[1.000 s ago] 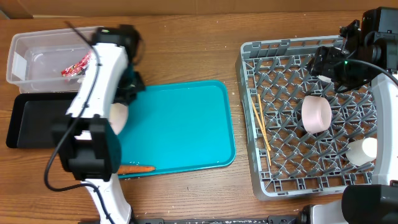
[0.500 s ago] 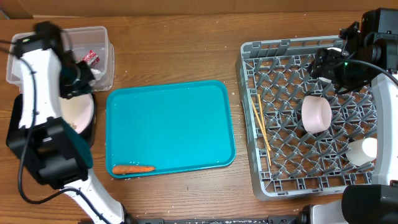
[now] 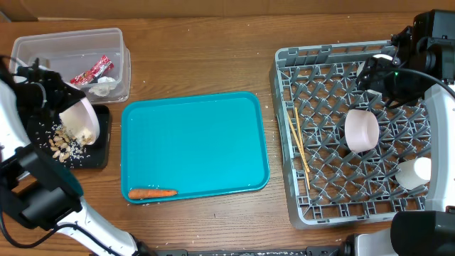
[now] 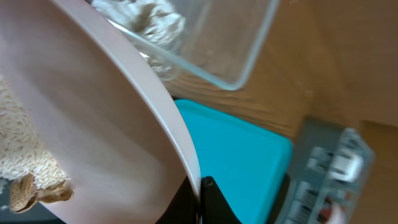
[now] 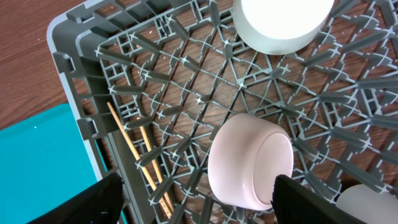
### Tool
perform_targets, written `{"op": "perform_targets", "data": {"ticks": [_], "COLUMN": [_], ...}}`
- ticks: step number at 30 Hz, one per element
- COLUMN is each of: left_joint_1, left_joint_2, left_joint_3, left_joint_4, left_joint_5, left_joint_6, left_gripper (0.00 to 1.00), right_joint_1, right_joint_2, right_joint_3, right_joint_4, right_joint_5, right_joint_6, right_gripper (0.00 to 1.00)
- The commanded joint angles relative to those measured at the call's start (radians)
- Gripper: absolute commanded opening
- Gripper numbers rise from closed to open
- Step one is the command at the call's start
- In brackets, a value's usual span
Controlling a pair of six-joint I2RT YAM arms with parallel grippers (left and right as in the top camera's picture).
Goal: Sort waste into correct bins and load items into the dishwasher
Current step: 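Carry the plate left and tip the rice onto the black tray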
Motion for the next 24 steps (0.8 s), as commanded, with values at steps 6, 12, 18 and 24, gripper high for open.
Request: {"op": "perform_targets", "data": {"ticks": [6, 12, 18, 24], "left_joint_1": [0.106, 0.141, 0.152, 0.152], "left_joint_2": [-0.006, -0.006, -0.006, -0.006], "left_joint_3": [0.028, 0.028, 0.028, 0.025], "left_joint_4": [-0.074, -0.147, -0.148, -0.165], "left_joint_5": [0.463, 0.488, 0.514, 0.432], "left_joint_6": [0.123, 0.124, 0.165, 0.137], "left_gripper": [0.04, 0.04, 0.04, 0.04], "right_joint_1": [0.003, 0.003, 0.003, 0.003], "right_joint_2": [-0.002, -0.002, -0.002, -0.002], "right_joint_3": [0.006, 0.006, 0.006, 0.006], "right_joint_4": [0.000, -0.005, -0.010, -0.020], "right_joint_5": [0.016, 0.036, 0.036, 0.062], "right_joint_6": [-0.004, -0.004, -0.005, -0.005], "right_gripper": [0.79, 0.79, 0.79, 0.79]}}
